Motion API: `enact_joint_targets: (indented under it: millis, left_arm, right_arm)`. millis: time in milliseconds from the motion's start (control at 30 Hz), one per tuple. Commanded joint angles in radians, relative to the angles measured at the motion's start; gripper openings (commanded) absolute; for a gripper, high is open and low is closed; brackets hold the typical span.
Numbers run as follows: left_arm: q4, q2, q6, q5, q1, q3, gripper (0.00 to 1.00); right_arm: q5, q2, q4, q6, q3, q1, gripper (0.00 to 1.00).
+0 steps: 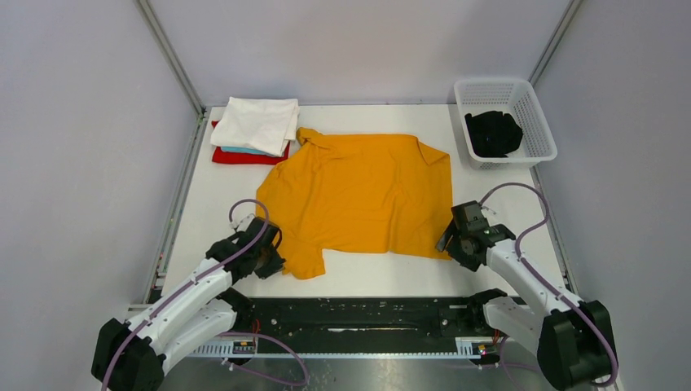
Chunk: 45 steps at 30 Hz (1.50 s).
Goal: Fold and stack the t-shirts
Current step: Flatten out the tshirt
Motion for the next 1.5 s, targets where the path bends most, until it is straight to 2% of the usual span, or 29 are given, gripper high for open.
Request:
enact_joint_targets:
  millis: [0, 100, 333, 433, 633, 733, 833, 1100, 1200, 1333, 1467]
  left_arm:
    - [0.036, -0.008, 0.021, -0.014, -0.004, 0.023, 0.00]
    - [0.035, -0.024, 0.019, -0.021, -0.004, 0.016, 0.00]
    - [0.035, -0.028, 0.014, -0.028, -0.004, 0.005, 0.00]
    - [0.034, -0.030, 0.014, -0.030, -0.003, 0.008, 0.00]
    - [0.029, -0.045, 0.023, -0.060, -0.003, 0.036, 0.00]
    - [0.001, -0.077, 0.031, -0.134, -0.003, 0.104, 0.00]
    - [-0.016, -0.116, 0.033, -0.228, -0.004, 0.229, 0.00]
    - [0.064, -0.152, 0.163, -0.343, -0.004, 0.597, 0.00]
    - [0.110, -0.176, 0.228, -0.381, -0.003, 0.723, 0.00]
    - [0.195, -0.172, 0.352, -0.311, -0.004, 0.894, 0.00]
    - [0.209, -0.092, 0.484, -0.187, -0.003, 1.117, 0.00]
  right_arm:
    - [-0.139, 0.073, 0.067, 0.043, -0.015, -0.004, 0.71]
    - [-0.150, 0.131, 0.094, 0.040, -0.021, -0.003, 0.61]
    - [-0.150, 0.210, 0.146, 0.045, -0.026, -0.002, 0.58]
    - [-0.148, 0.212, 0.151, 0.046, -0.022, -0.002, 0.51]
    - [-0.127, 0.201, 0.163, 0.034, -0.012, -0.003, 0.13]
    - [-0.095, 0.144, 0.141, -0.013, 0.036, -0.003, 0.00]
    - [-0.047, 0.060, 0.113, -0.045, 0.114, -0.003, 0.00]
    - [0.114, -0.142, 0.023, -0.109, 0.396, -0.004, 0.00]
    - [0.128, -0.213, 0.017, -0.122, 0.483, -0.004, 0.00]
    - [0.106, -0.263, -0.006, -0.156, 0.614, -0.004, 0.00]
    - [0.061, -0.291, -0.050, -0.203, 0.771, -0.004, 0.00]
